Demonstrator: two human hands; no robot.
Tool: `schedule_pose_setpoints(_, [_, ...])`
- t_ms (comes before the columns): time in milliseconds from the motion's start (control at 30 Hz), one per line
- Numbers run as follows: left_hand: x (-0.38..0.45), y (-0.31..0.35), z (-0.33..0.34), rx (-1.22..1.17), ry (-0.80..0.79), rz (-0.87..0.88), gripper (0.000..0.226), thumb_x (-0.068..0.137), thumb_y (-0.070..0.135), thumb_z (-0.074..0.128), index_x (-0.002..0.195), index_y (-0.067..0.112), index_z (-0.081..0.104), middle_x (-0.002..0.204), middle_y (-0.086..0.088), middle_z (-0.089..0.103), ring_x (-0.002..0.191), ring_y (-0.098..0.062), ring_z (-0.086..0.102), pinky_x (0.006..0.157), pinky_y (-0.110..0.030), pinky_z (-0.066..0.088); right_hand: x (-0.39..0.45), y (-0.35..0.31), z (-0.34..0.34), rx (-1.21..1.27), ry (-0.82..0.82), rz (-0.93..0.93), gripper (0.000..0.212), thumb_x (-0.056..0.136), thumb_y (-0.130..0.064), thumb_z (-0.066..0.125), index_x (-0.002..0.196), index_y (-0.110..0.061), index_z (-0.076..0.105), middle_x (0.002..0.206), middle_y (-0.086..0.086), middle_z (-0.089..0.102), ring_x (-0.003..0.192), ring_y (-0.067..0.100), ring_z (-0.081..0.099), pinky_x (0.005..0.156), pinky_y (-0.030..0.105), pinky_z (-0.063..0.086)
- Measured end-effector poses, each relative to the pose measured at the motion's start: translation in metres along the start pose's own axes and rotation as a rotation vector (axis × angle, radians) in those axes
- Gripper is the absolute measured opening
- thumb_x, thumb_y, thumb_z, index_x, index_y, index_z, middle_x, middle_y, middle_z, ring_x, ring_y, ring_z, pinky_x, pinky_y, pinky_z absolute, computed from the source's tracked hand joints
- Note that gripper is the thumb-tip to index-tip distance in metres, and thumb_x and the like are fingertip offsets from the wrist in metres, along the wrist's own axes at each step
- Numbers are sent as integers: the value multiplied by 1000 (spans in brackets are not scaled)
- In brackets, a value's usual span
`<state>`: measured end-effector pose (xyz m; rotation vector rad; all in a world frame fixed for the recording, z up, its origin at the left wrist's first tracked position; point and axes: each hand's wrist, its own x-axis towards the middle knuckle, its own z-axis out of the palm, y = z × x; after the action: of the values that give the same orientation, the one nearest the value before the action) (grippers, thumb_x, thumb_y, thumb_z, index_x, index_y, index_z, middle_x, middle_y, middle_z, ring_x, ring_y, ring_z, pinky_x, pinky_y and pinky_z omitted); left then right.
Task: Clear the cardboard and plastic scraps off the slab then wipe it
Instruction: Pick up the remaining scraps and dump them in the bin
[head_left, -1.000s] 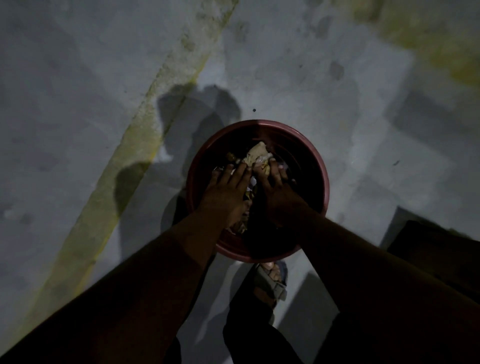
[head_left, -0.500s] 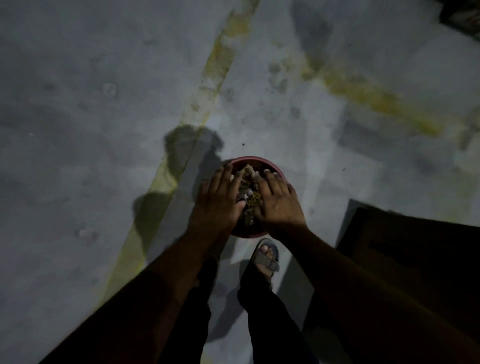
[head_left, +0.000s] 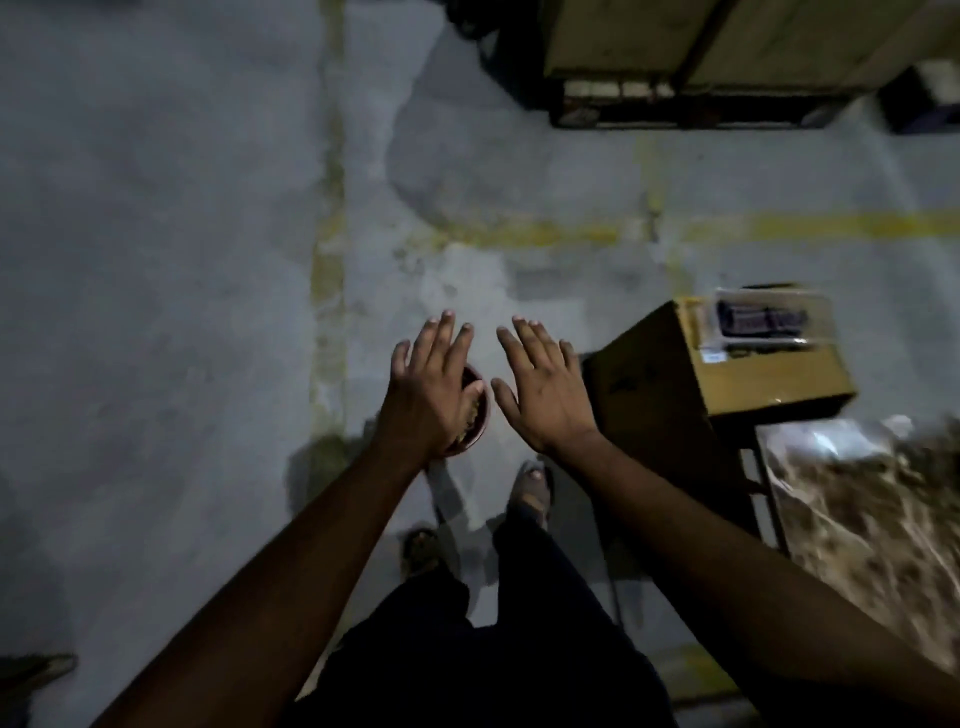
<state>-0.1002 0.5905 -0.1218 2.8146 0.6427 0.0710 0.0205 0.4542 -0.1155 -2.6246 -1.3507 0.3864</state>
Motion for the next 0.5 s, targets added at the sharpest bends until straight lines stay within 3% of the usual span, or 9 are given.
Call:
schedule_pose_setpoints(133, [3, 58, -34, 56, -11, 240, 71, 99, 54, 34, 158, 19, 19, 168, -9, 15, 154, -26, 14, 119, -51, 22, -64, 10, -46, 5, 147, 182, 68, 101, -54, 25, 159, -20, 22, 167, 7, 19, 155, 25, 13, 123, 54, 17])
schedule_pose_setpoints(333, [15, 175, -57, 44, -45, 601, 71, 98, 56, 25, 159, 20, 19, 168, -7, 12, 154, -26, 13, 119, -51, 22, -166, 58, -84, 18, 335, 520, 65, 101, -54, 35, 157, -24, 27, 167, 5, 22, 155, 23, 15, 121, 55, 18])
schedule_pose_setpoints(433, [3, 241, -56, 84, -58, 769, 73, 96, 57, 22, 158, 19, 23, 167, -8, 19, 152, -26, 18, 116, -52, 26, -227, 92, -88, 64, 401, 700, 66, 100, -57, 30, 158, -26, 26, 168, 3, 20, 155, 21, 13, 121, 55, 16])
schedule_pose_setpoints(500, [-3, 254, -50, 77, -52, 782, 72, 95, 56, 26, 155, 18, 28, 163, -9, 29, 149, -27, 26, 113, -51, 32, -244, 99, -84, 71, 393, 722, 66, 99, -55, 32, 158, -27, 26, 168, 2, 20, 155, 21, 15, 121, 55, 16])
